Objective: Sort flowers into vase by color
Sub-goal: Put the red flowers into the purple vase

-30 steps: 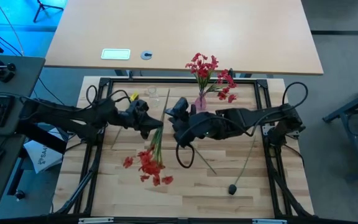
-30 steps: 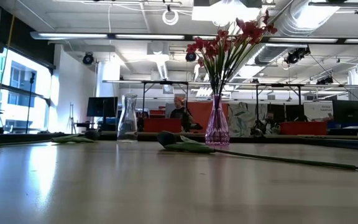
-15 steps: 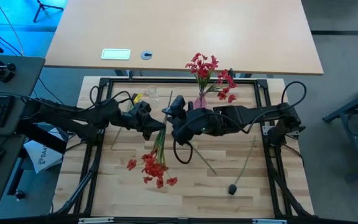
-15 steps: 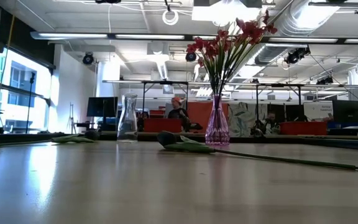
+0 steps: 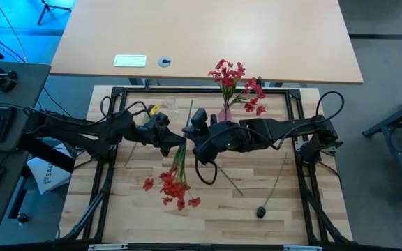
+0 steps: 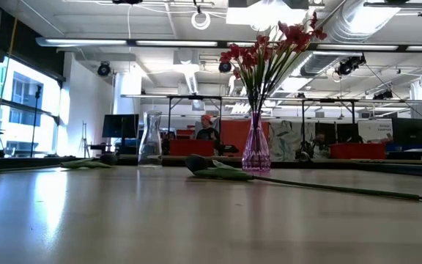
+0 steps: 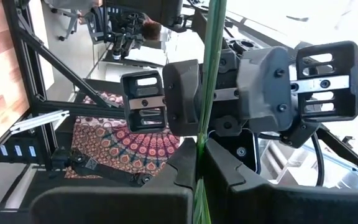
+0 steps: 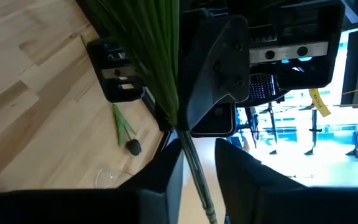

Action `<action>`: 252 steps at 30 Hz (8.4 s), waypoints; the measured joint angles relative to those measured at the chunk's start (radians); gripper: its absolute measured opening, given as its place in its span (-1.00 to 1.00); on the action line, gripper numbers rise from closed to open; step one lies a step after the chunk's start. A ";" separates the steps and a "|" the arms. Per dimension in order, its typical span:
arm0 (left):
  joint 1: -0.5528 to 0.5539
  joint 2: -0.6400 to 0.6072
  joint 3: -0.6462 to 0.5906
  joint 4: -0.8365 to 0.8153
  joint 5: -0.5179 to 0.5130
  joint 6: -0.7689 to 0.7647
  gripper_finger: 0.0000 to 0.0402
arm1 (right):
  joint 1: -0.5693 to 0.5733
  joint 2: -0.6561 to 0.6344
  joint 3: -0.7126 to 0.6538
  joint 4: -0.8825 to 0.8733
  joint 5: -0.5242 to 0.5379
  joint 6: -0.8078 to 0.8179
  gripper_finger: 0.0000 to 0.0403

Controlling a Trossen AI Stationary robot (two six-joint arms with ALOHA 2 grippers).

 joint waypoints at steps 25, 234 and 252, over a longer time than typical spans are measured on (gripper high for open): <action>0.012 -0.001 0.001 0.006 0.047 0.217 -0.83 | 0.005 0.000 -0.001 0.001 -0.015 0.018 -0.97; 0.343 -0.230 -0.264 -0.078 -0.262 0.743 -0.12 | -0.356 -0.373 -1.191 0.855 0.174 1.349 -0.18; 0.343 -0.230 -0.264 -0.079 -0.263 0.766 -0.12 | -0.352 -0.455 -1.191 0.992 0.140 1.239 -0.18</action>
